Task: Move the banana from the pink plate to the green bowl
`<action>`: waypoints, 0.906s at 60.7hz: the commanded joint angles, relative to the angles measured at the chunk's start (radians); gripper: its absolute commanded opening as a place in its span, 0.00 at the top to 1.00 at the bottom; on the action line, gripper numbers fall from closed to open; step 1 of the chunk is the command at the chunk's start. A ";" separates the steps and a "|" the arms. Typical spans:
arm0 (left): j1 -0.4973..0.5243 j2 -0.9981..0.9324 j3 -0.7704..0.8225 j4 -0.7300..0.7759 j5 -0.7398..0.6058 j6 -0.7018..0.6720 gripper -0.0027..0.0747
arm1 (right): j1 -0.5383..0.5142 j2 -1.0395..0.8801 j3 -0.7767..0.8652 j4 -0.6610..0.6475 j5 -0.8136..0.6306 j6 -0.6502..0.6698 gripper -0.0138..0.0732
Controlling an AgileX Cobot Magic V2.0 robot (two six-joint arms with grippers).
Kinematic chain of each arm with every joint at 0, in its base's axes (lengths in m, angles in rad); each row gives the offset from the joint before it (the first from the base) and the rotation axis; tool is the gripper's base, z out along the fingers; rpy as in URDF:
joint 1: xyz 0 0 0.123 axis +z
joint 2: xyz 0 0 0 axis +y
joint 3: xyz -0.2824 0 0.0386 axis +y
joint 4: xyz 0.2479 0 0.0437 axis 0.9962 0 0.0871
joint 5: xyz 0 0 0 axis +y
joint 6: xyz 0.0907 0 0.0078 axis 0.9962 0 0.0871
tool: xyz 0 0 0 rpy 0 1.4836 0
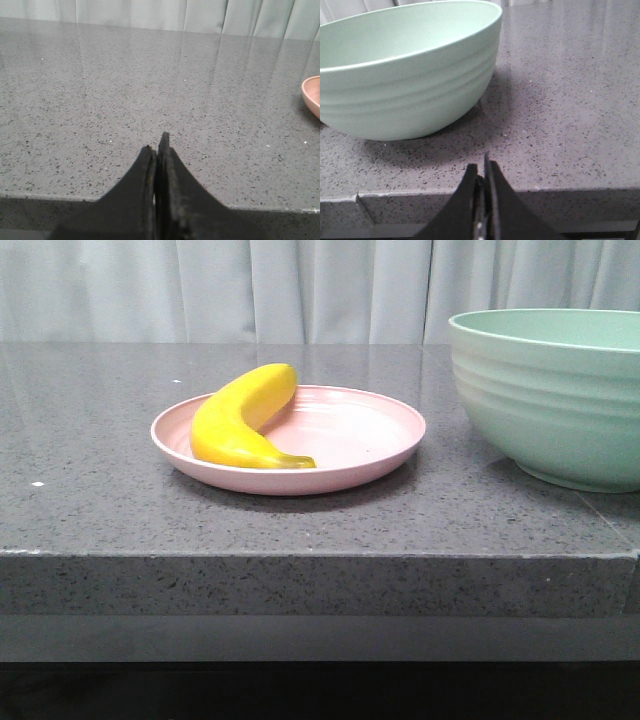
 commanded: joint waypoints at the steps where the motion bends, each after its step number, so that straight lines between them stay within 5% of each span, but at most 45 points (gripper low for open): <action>1: 0.002 -0.020 0.005 -0.006 -0.086 -0.003 0.99 | -0.005 -0.023 0.001 -0.004 -0.086 0.000 0.91; 55: 0.002 -0.020 0.005 0.017 -0.130 -0.003 0.99 | -0.005 -0.023 0.001 -0.003 -0.149 0.000 0.91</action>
